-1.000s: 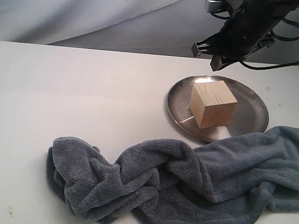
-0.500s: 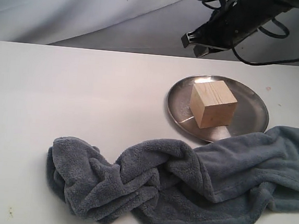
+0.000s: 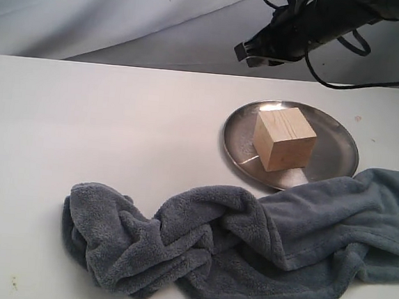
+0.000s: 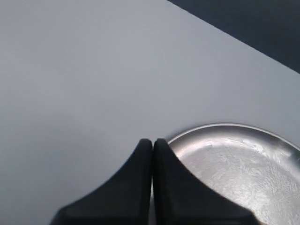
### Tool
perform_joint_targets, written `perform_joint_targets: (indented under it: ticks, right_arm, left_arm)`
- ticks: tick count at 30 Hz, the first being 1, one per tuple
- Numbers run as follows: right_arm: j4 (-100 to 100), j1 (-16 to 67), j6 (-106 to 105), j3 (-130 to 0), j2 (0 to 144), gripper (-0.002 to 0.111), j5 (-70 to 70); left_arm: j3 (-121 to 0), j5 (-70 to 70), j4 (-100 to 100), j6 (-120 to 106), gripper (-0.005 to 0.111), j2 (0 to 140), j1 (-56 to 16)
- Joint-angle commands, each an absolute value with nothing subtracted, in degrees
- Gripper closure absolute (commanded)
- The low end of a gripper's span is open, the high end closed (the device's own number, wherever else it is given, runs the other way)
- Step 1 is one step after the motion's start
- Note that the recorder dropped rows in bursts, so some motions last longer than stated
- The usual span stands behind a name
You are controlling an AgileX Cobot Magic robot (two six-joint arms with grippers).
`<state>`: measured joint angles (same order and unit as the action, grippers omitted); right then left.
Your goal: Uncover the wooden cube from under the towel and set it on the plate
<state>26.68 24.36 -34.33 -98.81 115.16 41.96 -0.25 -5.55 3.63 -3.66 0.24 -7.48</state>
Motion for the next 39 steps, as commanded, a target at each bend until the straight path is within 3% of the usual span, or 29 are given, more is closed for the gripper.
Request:
perform_joint_targets:
  ticks: [1,6,21,31,39]
  right_arm:
    - [29.0,24.1,-37.6,-98.5,114.2,0.108,41.3]
    - [28.1,24.0,-37.2,-97.1,114.2,0.108,39.3]
    - [-9.1,24.7,7.2,-78.4,106.2,0.108,12.2]
    - [-15.4,24.0,8.0,-74.6,102.6,0.108,8.4]
    - [-15.2,17.5,8.6,-66.9,95.9,0.108,1.0]
  left_arm:
    - [0.0,-4.9,3.8,-3.5,0.107,0.0,-7.4]
    - [0.0,-4.9,3.8,-3.5,0.107,0.0,-7.4]
    - [0.0,-4.9,3.8,-3.5,0.107,0.0,-7.4]
    - [0.0,-4.9,3.8,-3.5,0.107,0.0,-7.4]
    - [0.0,-4.9,3.8,-3.5,0.107,0.0,-7.4]
